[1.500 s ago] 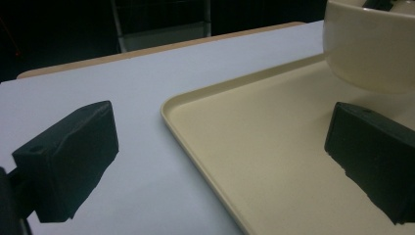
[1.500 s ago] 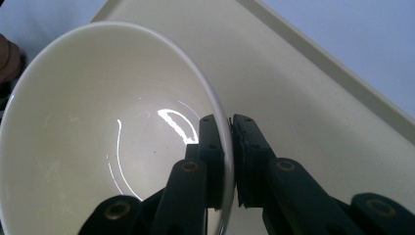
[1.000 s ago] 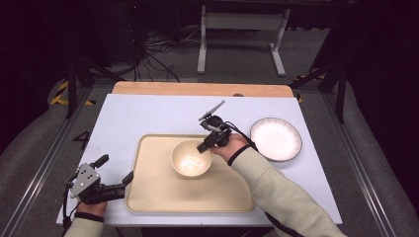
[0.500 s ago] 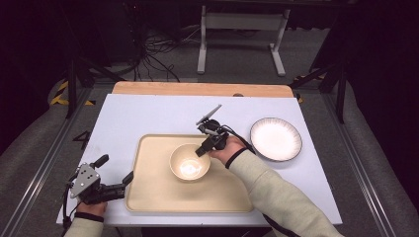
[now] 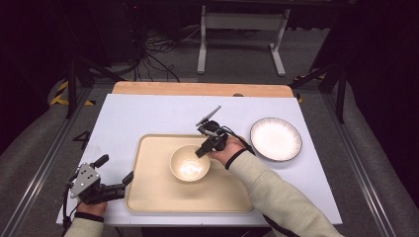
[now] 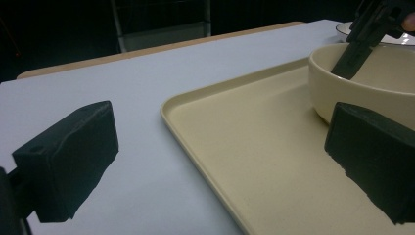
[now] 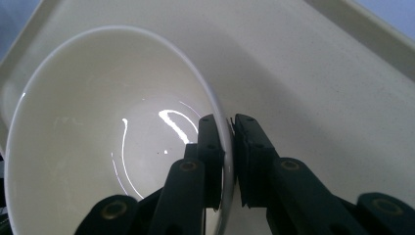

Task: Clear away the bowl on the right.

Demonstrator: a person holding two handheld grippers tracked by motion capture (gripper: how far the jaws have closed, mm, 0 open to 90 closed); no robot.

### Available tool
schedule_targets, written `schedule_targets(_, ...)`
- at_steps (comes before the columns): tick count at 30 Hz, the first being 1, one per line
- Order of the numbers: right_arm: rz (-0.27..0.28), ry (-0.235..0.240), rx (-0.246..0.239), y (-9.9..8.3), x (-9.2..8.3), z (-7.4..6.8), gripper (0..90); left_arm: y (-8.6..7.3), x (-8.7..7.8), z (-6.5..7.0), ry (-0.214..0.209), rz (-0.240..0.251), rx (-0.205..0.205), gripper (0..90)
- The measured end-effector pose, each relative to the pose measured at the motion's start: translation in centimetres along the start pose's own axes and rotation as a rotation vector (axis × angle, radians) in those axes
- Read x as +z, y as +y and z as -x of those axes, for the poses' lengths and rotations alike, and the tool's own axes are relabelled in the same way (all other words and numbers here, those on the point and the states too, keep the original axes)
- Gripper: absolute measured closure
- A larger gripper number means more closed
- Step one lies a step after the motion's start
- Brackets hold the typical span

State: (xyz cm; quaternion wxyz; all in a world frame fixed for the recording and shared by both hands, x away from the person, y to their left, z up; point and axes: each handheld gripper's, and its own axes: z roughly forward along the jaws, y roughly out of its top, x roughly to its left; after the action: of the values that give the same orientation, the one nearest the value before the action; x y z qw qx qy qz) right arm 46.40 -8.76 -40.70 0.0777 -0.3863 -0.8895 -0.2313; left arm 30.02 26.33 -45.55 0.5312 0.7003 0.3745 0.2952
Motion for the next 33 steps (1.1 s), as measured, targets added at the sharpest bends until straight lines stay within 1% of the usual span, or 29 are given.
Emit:
schedule_targets(1, 0.015, 0.011, 0.002, 0.0, -0.2, 0.1, 72.2, 0.0, 0.0, 0.0, 0.0, 0.0, 0.0, 0.2)
schedule_targets(3, 0.017, 0.003, -0.008, 0.0, -0.3, 0.1, 67.7, 0.0, 0.0, 0.0, 0.0, 0.0, 0.0, 0.2)
schedule_targets(4, 0.017, 0.003, -0.008, 0.0, -0.3, 0.1, 67.7, 0.0, 0.0, 0.0, 0.0, 0.0, 0.0, 0.2)
schedule_targets(5, 0.015, 0.012, -0.005, 0.0, -0.4, 0.0, 65.9, 0.0, 0.0, 0.0, -0.001, 0.001, -0.001, 0.2)
schedule_targets(6, 0.018, -0.004, -0.013, 0.0, -0.4, -0.1, 59.6, 0.0, 0.1, 0.0, -0.001, 0.0, -0.002, 0.2)
schedule_targets(7, 0.024, -0.009, -0.01, -0.1, -0.5, -0.3, 58.2, 0.0, 0.1, 0.0, -0.001, -0.002, -0.004, 0.2)
schedule_targets(8, 0.025, -0.018, -0.027, -0.1, -0.6, -0.3, 56.7, 0.0, 0.1, 0.0, 0.0, -0.004, -0.005, 0.2)
schedule_targets(11, 0.038, -0.038, -0.033, -0.2, -1.1, -0.7, 54.0, 0.0, 0.1, -0.1, -0.001, -0.003, -0.005, 0.2)
schedule_targets(12, 0.038, -0.038, -0.033, -0.2, -1.1, -0.7, 54.0, 0.0, 0.1, -0.1, -0.001, -0.004, -0.004, 0.2)
schedule_targets(13, 0.046, -0.047, -0.045, -0.3, -1.7, -0.9, 51.6, 0.0, 0.1, 0.0, -0.003, -0.001, -0.003, 0.2)
schedule_targets(14, 0.057, -0.053, -0.041, -0.4, -1.9, -1.1, 50.1, 0.0, 0.1, -0.1, -0.003, -0.002, -0.003, 0.2)
schedule_targets(16, 0.077, -0.067, -0.061, -0.6, -2.4, -1.3, 46.2, 0.0, 0.1, -0.1, -0.001, -0.003, -0.003, 0.2)
schedule_targets(17, 0.077, -0.067, -0.061, -0.6, -2.4, -1.3, 46.2, 0.0, 0.1, -0.1, -0.001, -0.003, -0.003, 0.2)
schedule_targets(18, 0.111, -0.077, -0.075, -0.8, -3.0, -1.6, 39.8, 0.0, 0.1, 0.0, -0.002, -0.001, -0.004, 0.2)
schedule_targets(20, 0.133, -0.086, -0.088, -1.0, -3.4, -1.8, 35.7, 0.0, 0.1, 0.0, 0.0, 0.002, -0.002, 0.2)
schedule_targets(21, 0.133, -0.086, -0.088, -1.0, -3.4, -1.8, 35.7, 0.0, 0.1, 0.0, 0.0, 0.002, -0.002, 0.2)
schedule_targets(22, 0.166, -0.108, -0.108, -1.3, -3.9, -2.0, 32.4, 0.0, 0.0, 0.0, 0.0, -0.001, -0.002, 0.2)
schedule_targets(23, 0.182, -0.1, -0.12, -1.5, -4.1, -2.1, 32.2, 0.0, 0.1, 0.0, 0.0, -0.001, -0.001, 0.2)
schedule_targets(24, 0.182, -0.1, -0.12, -1.5, -4.1, -2.1, 32.2, 0.0, 0.1, 0.0, 0.0, -0.001, -0.001, 0.2)
schedule_targets(26, 0.22, -0.11, -0.142, -2.0, -4.5, -2.2, 30.5, 0.0, 0.1, 0.0, 0.0, -0.002, -0.001, 0.2)
schedule_targets(27, 0.259, -0.098, -0.159, -2.5, -4.9, -2.3, 29.0, 0.0, 0.1, 0.0, 0.0, -0.002, 0.0, 0.2)
schedule_targets(28, 0.272, -0.092, -0.163, -2.6, -5.1, -2.3, 27.5, 0.0, 0.1, 0.0, 0.0, -0.002, 0.0, 0.2)
schedule_targets(29, 0.299, -0.069, -0.169, -2.9, -5.5, -2.2, 24.5, 0.0, 0.1, 0.0, 0.0, -0.003, -0.001, 0.2)
schedule_targets(31, 0.331, -0.032, -0.159, -3.3, -5.9, -2.1, 20.7, 0.0, 0.1, 0.0, 0.001, -0.001, -0.001, 0.2)
schedule_targets(32, 0.331, -0.032, -0.159, -3.3, -5.9, -2.1, 20.7, 0.0, 0.1, 0.0, 0.0, -0.001, 0.0, 0.2)
schedule_targets(33, 0.362, -0.017, -0.164, -3.8, -6.4, -2.0, 17.5, 0.0, 0.1, 0.0, 0.001, -0.003, 0.001, 0.2)
